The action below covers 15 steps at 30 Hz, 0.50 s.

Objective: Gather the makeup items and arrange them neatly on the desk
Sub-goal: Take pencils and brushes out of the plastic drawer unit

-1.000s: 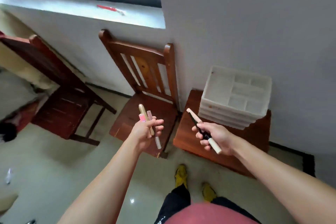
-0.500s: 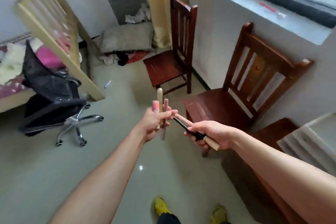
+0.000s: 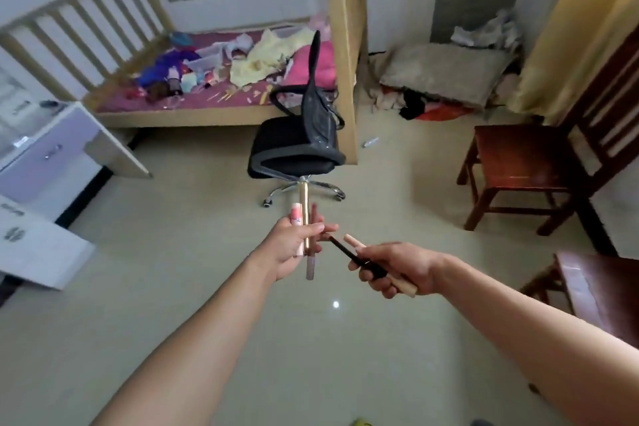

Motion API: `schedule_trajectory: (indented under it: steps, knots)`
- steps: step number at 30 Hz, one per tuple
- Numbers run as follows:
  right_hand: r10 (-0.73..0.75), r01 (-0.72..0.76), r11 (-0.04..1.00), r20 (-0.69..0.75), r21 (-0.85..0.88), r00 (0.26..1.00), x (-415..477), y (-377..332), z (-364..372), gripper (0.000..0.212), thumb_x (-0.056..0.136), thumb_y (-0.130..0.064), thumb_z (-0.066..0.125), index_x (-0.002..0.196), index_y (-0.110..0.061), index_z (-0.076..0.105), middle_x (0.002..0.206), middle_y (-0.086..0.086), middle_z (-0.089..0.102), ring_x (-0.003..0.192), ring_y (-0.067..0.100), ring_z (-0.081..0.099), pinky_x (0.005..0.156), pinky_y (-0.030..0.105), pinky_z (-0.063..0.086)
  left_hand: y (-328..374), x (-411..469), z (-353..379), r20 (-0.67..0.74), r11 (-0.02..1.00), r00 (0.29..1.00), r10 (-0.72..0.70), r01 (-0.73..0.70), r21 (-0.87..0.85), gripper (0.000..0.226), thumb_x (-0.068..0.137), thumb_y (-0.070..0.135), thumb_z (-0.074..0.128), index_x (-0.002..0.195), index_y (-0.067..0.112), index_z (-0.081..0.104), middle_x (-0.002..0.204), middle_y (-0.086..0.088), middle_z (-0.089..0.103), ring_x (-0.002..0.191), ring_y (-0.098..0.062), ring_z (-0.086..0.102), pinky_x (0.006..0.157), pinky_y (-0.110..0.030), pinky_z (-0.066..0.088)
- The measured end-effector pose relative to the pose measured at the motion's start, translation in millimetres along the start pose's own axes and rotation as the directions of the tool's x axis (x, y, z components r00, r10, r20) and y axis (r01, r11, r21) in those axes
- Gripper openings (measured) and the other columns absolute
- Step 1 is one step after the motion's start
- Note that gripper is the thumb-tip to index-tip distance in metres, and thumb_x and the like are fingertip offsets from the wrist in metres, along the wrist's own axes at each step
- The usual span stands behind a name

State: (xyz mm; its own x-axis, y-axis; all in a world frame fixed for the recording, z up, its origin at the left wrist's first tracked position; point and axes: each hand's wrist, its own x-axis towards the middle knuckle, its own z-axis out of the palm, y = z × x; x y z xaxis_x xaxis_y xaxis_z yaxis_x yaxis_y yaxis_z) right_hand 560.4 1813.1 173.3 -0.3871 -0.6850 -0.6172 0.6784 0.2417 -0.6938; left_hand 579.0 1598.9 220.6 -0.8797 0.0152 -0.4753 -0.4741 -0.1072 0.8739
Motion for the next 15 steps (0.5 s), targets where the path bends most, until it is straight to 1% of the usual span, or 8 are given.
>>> schedule_trajectory:
  steps: [4, 8, 12, 15]
  knots:
    - [0.051, -0.049, 0.998, 0.058, -0.025, 0.997, 74.0, -45.4, 36.6, 0.026, 0.102, -0.033, 0.042, 0.101, -0.012, 0.057, 0.071, -0.001, 0.047, 0.051, 0.01, 0.035, 0.043, 0.02, 0.032, 12.1, 8.4, -99.5, -0.165, 0.99, 0.986, 0.028, -0.049, -0.13, 0.013, 0.094, -0.001, 0.054, 0.095, 0.012, 0.055, 0.098, -0.013, 0.074, 0.085, -0.024, 0.069, 0.068, -0.03, 0.047]
    - [0.089, -0.085, 0.995, 0.108, -0.044, 0.99, 148.2, -94.5, 57.1, 0.022, 0.101, -0.027, 0.044, 0.103, -0.01, 0.058, 0.072, 0.0, 0.048, 0.053, 0.01, 0.039, 0.046, 0.02, 0.036, 16.1, 24.9, -178.6, -0.293, 0.968, 0.956, 0.008, -0.082, -0.239, 0.015, 0.093, -0.002, 0.054, 0.094, 0.013, 0.054, 0.097, -0.014, 0.073, 0.08, -0.023, 0.07, 0.068, -0.031, 0.046]
    - [0.1, -0.105, 0.994, 0.142, 0.033, 0.985, 233.3, -149.1, 71.6, 0.015, 0.099, -0.02, 0.048, 0.102, -0.008, 0.056, 0.075, 0.002, 0.052, 0.057, 0.012, 0.046, 0.048, 0.021, 0.04, 24.0, 58.4, -256.4, -0.402, 0.939, 0.915, -0.045, -0.099, -0.33, 0.016, 0.093, -0.002, 0.054, 0.094, 0.014, 0.056, 0.095, -0.013, 0.073, 0.081, -0.024, 0.069, 0.067, -0.031, 0.047]
    - [0.119, -0.131, 0.99, 0.169, 0.062, 0.978, 305.3, -200.0, 87.4, 0.012, 0.098, -0.018, 0.049, 0.103, -0.009, 0.057, 0.078, 0.004, 0.055, 0.061, 0.014, 0.048, 0.052, 0.023, 0.043, 39.0, 86.3, -316.2, -0.475, 0.888, 0.876, -0.088, -0.147, -0.436, 0.021, 0.093, -0.003, 0.051, 0.09, 0.017, 0.057, 0.095, -0.013, 0.072, 0.079, -0.026, 0.07, 0.067, -0.032, 0.049]
